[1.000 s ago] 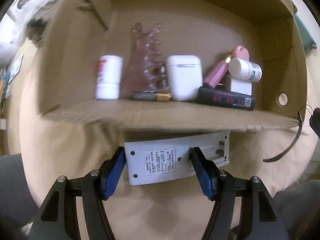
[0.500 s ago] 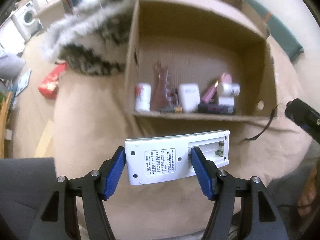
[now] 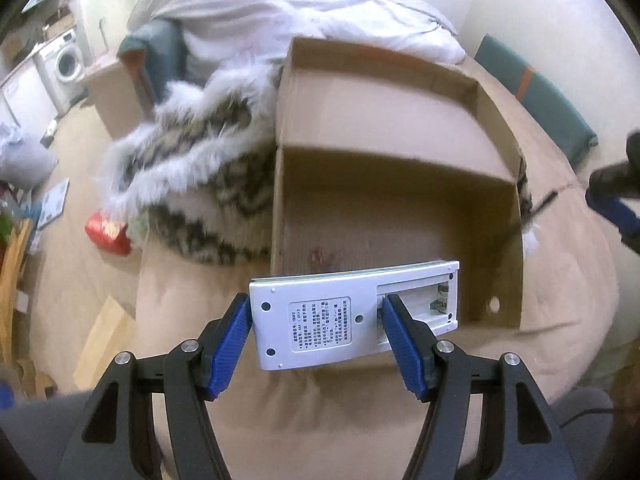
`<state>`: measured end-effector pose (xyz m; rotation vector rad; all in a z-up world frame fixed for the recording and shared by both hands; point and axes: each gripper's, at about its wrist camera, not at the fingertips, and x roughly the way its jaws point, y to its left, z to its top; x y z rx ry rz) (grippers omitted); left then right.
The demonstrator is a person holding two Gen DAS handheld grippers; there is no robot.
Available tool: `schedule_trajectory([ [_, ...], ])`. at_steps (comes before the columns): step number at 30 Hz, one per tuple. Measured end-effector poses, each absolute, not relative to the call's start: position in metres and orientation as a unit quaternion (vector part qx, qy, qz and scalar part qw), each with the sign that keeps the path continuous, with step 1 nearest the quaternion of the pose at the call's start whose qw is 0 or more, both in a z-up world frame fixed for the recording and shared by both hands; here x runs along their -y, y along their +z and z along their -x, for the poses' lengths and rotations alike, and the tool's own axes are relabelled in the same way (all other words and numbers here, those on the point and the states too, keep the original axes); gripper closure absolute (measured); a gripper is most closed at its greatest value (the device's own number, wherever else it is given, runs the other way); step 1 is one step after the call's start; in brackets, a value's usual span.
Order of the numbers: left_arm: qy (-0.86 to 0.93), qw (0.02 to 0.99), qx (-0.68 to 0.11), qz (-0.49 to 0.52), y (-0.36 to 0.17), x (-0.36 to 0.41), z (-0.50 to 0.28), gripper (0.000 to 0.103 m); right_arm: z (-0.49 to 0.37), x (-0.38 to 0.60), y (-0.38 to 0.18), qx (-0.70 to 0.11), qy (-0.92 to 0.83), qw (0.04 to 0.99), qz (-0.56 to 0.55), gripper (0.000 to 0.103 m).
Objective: Organize rigid objects
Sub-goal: 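Carry the white panel and flashlight into the box and open both grippers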
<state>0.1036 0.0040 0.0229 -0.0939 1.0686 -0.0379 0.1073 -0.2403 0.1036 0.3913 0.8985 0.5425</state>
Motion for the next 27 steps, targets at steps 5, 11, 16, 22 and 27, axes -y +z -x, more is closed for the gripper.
schedule_trajectory([
  [5, -0.026, 0.850, -0.526, 0.029, -0.001, 0.009, -0.128, 0.040, -0.132, 0.243, 0.085, -0.435, 0.250, 0.838, -0.217, 0.009],
  [11, -0.051, 0.830, -0.555, 0.011, -0.045, 0.026, -0.142, 0.040, -0.143, 0.246, 0.015, -0.481, 0.218, 0.820, -0.222, 0.009],
  [16, -0.054, 0.821, -0.569, -0.004, -0.072, 0.036, -0.148, 0.040, -0.136, 0.246, -0.045, -0.523, 0.196, 0.794, -0.239, 0.009],
  [22, -0.056, 0.824, -0.564, -0.012, -0.082, 0.041, -0.151, 0.039, -0.143, 0.235, -0.051, -0.530, 0.181, 0.804, -0.201, 0.009],
  [27, -0.059, 0.826, -0.560, -0.031, -0.084, 0.048, -0.148, 0.039, -0.152, 0.226, -0.052, -0.527, 0.157, 0.819, -0.164, 0.009],
])
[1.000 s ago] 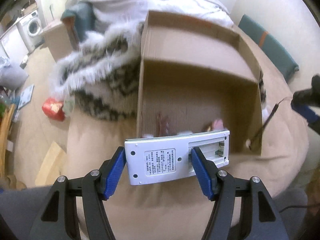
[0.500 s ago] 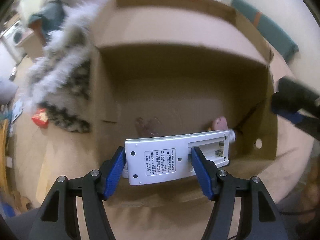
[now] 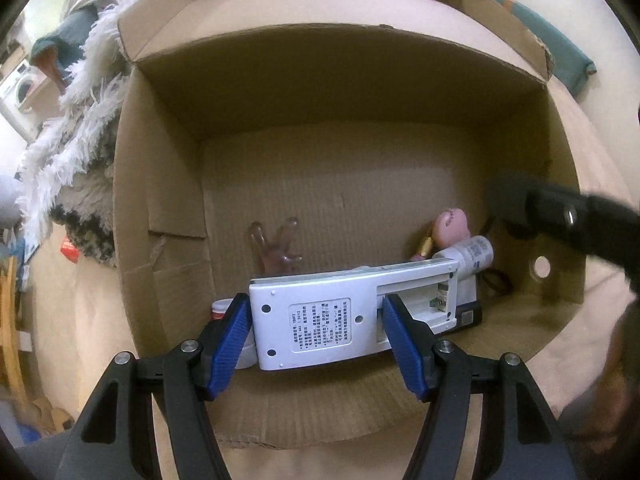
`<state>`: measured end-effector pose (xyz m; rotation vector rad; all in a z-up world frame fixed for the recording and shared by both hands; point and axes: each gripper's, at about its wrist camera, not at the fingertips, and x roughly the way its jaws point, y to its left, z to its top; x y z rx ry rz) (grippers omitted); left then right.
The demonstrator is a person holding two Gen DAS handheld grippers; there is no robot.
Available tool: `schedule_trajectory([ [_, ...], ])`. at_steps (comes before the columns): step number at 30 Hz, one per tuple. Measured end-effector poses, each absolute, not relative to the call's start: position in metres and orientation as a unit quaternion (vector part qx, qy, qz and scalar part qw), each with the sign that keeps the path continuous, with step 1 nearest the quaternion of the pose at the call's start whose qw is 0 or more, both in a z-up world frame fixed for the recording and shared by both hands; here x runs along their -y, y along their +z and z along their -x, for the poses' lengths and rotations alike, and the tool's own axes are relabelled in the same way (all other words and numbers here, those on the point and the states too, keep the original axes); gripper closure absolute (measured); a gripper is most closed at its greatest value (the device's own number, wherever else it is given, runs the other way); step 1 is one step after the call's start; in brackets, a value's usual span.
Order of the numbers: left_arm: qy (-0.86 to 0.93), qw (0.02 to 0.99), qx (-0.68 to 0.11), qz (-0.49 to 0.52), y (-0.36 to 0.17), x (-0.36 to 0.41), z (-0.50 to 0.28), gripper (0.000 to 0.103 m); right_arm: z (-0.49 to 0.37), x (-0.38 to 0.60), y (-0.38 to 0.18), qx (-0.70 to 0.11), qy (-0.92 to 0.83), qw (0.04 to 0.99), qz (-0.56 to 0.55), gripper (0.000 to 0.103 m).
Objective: Organize rigid objects
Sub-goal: 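Carry the white panel and flashlight into the box and open both grippers, then raise both open grippers out of the box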
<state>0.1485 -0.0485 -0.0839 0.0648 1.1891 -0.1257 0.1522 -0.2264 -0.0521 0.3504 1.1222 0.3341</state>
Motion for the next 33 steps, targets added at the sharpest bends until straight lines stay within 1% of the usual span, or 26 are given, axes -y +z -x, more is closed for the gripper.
schedule_trajectory([
  [12, -0.056, 0.822, -0.567, -0.021, -0.080, 0.053, -0.152, 0.039, -0.162, 0.212, -0.048, -0.517, 0.141, 0.836, -0.116, 0.009],
  [15, -0.055, 0.817, -0.573, -0.020, -0.080, 0.052, -0.154, 0.038, -0.162, 0.216, -0.046, -0.515, 0.147, 0.834, -0.130, 0.006],
  [16, -0.054, 0.816, -0.576, -0.016, -0.079, 0.051, -0.154, 0.038, -0.162, 0.218, -0.046, -0.514, 0.151, 0.832, -0.142, 0.002],
  [17, -0.057, 0.814, -0.577, -0.009, -0.079, 0.049, -0.154, 0.038, -0.162, 0.220, -0.045, -0.513, 0.152, 0.832, -0.148, 0.001],
  [25, -0.063, 0.826, -0.560, 0.027, -0.055, 0.036, -0.147, 0.038, -0.153, 0.237, -0.038, -0.499, 0.151, 0.833, -0.186, 0.000],
  [33, -0.063, 0.827, -0.556, 0.049, -0.037, 0.015, -0.133, 0.037, -0.119, 0.238, -0.008, -0.455, 0.144, 0.866, -0.150, 0.000],
])
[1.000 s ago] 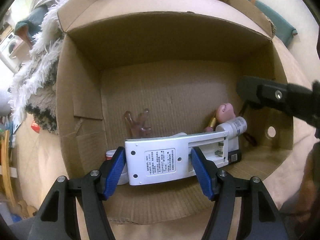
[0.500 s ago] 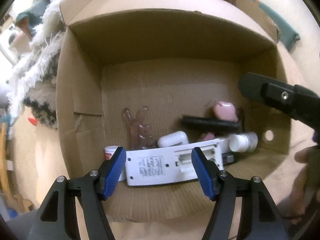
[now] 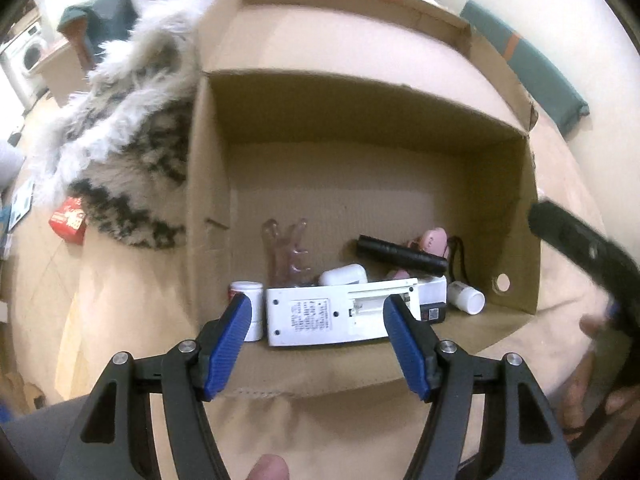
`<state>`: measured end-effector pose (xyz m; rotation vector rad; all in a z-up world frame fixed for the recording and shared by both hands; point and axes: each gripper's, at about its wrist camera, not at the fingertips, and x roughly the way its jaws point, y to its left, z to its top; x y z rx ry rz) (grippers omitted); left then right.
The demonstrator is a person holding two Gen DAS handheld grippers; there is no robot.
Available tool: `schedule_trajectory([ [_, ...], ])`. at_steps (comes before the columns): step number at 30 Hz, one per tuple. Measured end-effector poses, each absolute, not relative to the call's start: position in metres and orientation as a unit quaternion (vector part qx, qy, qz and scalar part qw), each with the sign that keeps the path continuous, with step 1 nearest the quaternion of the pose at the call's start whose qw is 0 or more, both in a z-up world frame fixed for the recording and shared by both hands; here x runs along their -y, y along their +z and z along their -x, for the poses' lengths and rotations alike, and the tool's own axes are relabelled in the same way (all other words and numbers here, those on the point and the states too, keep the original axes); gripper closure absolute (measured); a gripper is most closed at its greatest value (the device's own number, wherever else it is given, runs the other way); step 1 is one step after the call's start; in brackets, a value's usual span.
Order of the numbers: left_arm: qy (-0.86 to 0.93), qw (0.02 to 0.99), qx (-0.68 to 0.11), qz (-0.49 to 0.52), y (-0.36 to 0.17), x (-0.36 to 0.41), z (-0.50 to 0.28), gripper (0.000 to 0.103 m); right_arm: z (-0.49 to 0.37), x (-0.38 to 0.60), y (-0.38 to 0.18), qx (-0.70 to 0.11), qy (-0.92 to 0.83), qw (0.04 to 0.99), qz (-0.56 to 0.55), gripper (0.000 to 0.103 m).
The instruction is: Organize rigid objects
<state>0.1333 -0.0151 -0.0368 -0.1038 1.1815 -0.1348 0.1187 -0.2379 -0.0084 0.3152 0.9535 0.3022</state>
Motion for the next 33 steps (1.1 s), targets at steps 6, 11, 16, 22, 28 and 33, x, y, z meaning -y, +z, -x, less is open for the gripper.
schedule_trajectory([
  [6, -0.046, 0.860, -0.505, 0.059, -0.004, 0.000, -0.103, 0.016, -0.084, 0.231, 0.005, -0.436, 0.144, 0.881, -0.119, 0.000],
  [11, -0.039, 0.882, -0.468, 0.039, 0.015, -0.001, -0.075, 0.008, -0.056, 0.226, 0.018, -0.419, 0.142, 0.890, -0.108, 0.000],
  [16, -0.021, 0.910, -0.413, 0.035, 0.047, -0.010, -0.045, 0.000, -0.028, 0.226, 0.034, -0.405, 0.144, 0.895, -0.120, 0.000],
  [22, -0.012, 0.924, -0.381, 0.002, 0.059, -0.013, -0.020, 0.000, -0.003, 0.227, 0.047, -0.380, 0.127, 0.910, -0.110, 0.000],
  [28, -0.005, 0.917, -0.400, 0.015, 0.039, -0.018, -0.017, 0.000, 0.007, 0.226, 0.033, -0.370, 0.117, 0.916, -0.101, 0.000],
  [33, 0.019, 0.917, -0.399, 0.010, 0.031, -0.019, -0.022, 0.000, 0.001, 0.229, 0.017, -0.379, 0.098, 0.914, -0.109, 0.000],
])
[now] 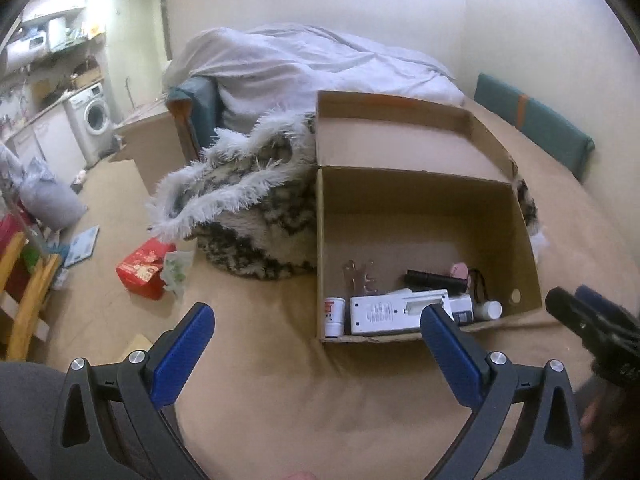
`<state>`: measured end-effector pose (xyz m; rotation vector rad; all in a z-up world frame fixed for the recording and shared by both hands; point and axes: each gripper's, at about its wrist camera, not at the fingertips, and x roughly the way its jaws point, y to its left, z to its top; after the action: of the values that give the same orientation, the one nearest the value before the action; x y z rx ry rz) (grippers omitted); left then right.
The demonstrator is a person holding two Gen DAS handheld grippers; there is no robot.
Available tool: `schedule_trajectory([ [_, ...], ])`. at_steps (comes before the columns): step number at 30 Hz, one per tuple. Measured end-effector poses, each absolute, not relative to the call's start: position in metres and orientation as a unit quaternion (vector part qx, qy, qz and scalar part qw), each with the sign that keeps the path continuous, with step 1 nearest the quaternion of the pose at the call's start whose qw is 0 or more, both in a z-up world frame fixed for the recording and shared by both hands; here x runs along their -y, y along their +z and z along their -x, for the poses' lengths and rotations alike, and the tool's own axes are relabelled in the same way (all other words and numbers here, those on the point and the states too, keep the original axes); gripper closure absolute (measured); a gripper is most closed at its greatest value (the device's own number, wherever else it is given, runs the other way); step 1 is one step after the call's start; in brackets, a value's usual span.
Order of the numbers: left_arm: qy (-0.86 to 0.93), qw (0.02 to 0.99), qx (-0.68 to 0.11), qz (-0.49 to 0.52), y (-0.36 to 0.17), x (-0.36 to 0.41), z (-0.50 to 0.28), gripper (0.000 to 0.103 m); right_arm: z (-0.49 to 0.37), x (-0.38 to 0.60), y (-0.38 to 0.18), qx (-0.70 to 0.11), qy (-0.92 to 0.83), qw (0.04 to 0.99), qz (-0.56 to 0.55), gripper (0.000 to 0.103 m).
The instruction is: Organize rigid objects
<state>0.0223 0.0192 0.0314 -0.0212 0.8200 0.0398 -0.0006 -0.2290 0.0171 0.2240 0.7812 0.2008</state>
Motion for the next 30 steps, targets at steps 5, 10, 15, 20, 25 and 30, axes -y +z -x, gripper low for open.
schedule_trajectory([
  [5, 0.018, 0.911, -0.411, 0.027, 0.0256, -0.0236, -0.0261, 0.000, -0.0049, 0.2256, 0.0119, -0.389, 0.096, 0.911, -0.103, 0.000],
  [10, 0.011, 0.910, -0.414, 0.025, 0.0246, -0.0212, -0.0252, 0.000, -0.0056, 0.2224, 0.0102, -0.393, 0.095, 0.910, -0.094, 0.000],
  [15, 0.007, 0.910, -0.413, 0.018, 0.0239, -0.0173, -0.0250, 0.000, -0.0048, 0.2231, 0.0103, -0.393, 0.093, 0.910, -0.096, 0.000],
  [20, 0.008, 0.910, -0.414, 0.019, 0.0240, -0.0167, -0.0241, 0.000, -0.0048, 0.2249, 0.0097, -0.395, 0.090, 0.909, -0.101, 0.000],
  [25, 0.006, 0.909, -0.416, 0.019, 0.0236, -0.0177, -0.0241, 0.000, -0.0050, 0.2252, 0.0094, -0.396, 0.090, 0.909, -0.099, 0.000],
  [30, 0.007, 0.909, -0.415, 0.019, 0.0235, -0.0175, -0.0240, 0.000, -0.0046, 0.2251, 0.0094, -0.395, 0.089, 0.909, -0.100, 0.000],
])
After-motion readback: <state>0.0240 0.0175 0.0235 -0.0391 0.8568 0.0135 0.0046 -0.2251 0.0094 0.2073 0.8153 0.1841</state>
